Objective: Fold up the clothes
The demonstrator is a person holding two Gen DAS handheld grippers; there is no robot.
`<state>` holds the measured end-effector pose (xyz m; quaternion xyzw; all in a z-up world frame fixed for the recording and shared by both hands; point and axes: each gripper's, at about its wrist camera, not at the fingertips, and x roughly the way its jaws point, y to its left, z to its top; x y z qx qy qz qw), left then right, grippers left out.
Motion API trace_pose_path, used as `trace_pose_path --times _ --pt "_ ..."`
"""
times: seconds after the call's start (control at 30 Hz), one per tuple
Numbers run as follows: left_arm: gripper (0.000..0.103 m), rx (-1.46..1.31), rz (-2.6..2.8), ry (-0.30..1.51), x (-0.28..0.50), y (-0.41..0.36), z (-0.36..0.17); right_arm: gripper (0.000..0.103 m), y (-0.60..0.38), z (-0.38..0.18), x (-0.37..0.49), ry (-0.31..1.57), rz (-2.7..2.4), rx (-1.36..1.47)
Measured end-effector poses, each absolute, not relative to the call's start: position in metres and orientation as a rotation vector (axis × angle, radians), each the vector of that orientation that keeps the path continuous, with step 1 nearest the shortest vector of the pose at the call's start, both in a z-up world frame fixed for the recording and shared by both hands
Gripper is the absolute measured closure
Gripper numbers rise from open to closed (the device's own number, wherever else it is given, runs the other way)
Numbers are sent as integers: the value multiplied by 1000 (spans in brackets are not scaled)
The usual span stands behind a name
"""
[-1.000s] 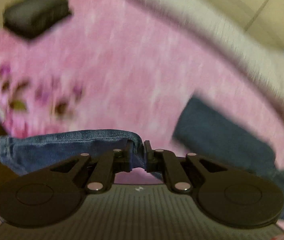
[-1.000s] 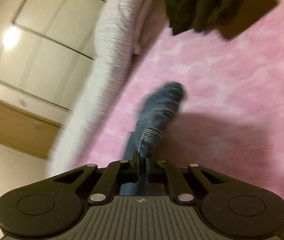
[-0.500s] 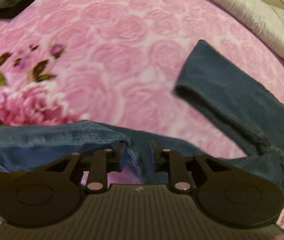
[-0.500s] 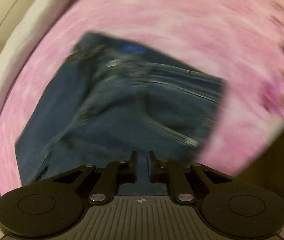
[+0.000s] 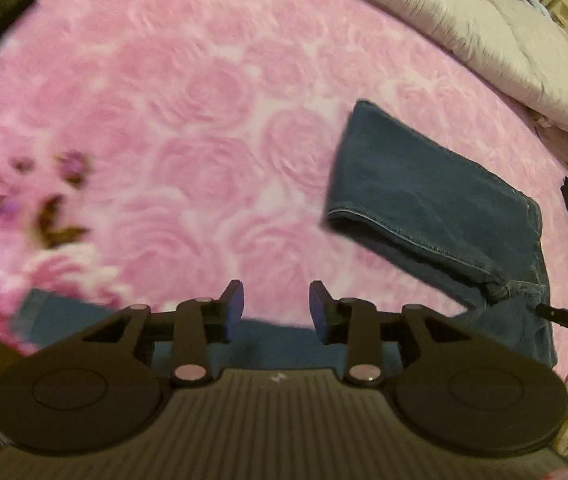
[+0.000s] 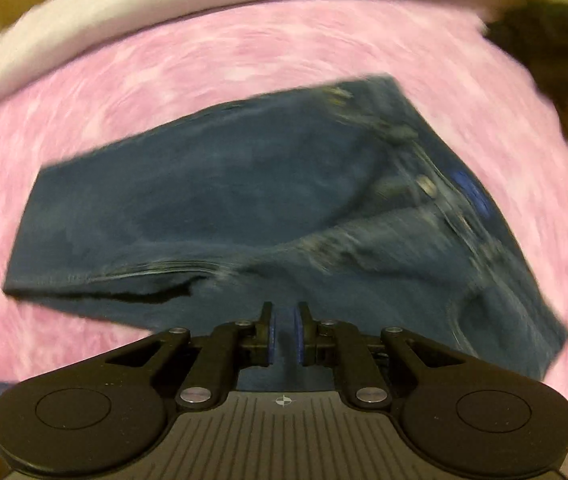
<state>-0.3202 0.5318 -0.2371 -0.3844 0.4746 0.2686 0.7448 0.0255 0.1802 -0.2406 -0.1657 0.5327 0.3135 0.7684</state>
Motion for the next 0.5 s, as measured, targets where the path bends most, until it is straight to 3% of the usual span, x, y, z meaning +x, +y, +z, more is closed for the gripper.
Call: trace_pose_path --times 0.2,0.5 --pt "74 -1026 574 981 -269 529 -310 92 235 -271 -12 1029 834 -674" --pt "74 -1169 663 861 -252 537 -348 92 270 -319 -53 750 1124 -1085"
